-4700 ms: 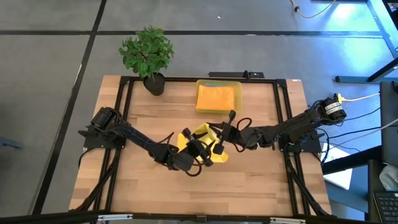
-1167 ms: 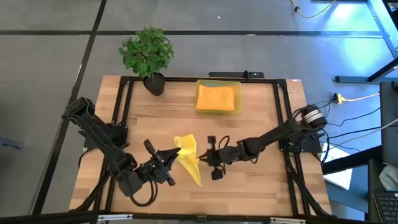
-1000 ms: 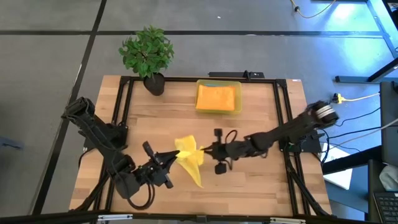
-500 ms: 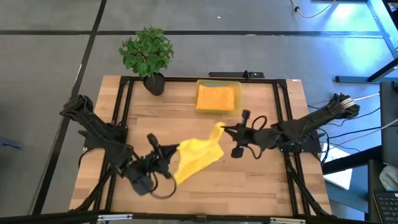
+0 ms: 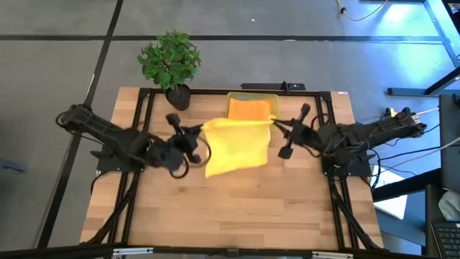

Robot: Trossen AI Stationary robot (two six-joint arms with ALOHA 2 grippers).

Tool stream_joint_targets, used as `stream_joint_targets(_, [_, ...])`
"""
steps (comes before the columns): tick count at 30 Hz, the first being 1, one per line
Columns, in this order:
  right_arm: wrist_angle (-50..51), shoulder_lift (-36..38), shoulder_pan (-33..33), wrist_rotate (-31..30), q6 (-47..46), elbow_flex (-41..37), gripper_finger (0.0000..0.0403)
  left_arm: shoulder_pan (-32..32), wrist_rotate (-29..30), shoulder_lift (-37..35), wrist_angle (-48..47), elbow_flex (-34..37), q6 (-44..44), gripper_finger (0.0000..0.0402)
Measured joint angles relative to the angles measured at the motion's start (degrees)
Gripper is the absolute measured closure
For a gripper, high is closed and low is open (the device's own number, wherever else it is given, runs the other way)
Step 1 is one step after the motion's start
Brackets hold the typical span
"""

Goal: Fold microfiber towels
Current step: Fold the yellow microfiber towel

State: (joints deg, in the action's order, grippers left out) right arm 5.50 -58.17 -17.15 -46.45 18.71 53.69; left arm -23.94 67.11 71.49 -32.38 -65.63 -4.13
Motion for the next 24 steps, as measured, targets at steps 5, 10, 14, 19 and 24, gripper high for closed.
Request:
stream_joint_targets(5, [0.28,3.14,3.56,0.58,1.13,0.00,0.0403,6.99,-6.19,-2.99,1.20,-0.02,-4.92,0.0401])
stream_joint_targets(10, [1.96,4.80,4.43,3.40,-0.54,-0.02,0.0403,10.76,-13.38,-3.46,3.20,-0.07,-7.60,0.0401])
stream_joint_targets(14, [6.38,4.75,2.52,4.55,-3.95,-0.02,0.0403,9.43,-14.37,-3.44,3.35,-0.07,-5.68,0.0401])
stream_joint_targets(19, [10.62,4.70,-1.77,12.50,-12.39,-0.02,0.0403,3.08,-15.40,-3.44,3.56,-0.07,-1.77,0.0401])
stream_joint_targets(24, [10.19,3.87,-9.52,14.91,-17.15,-0.02,0.0403,-6.52,-14.33,-3.44,4.19,-0.07,1.61,0.0401])
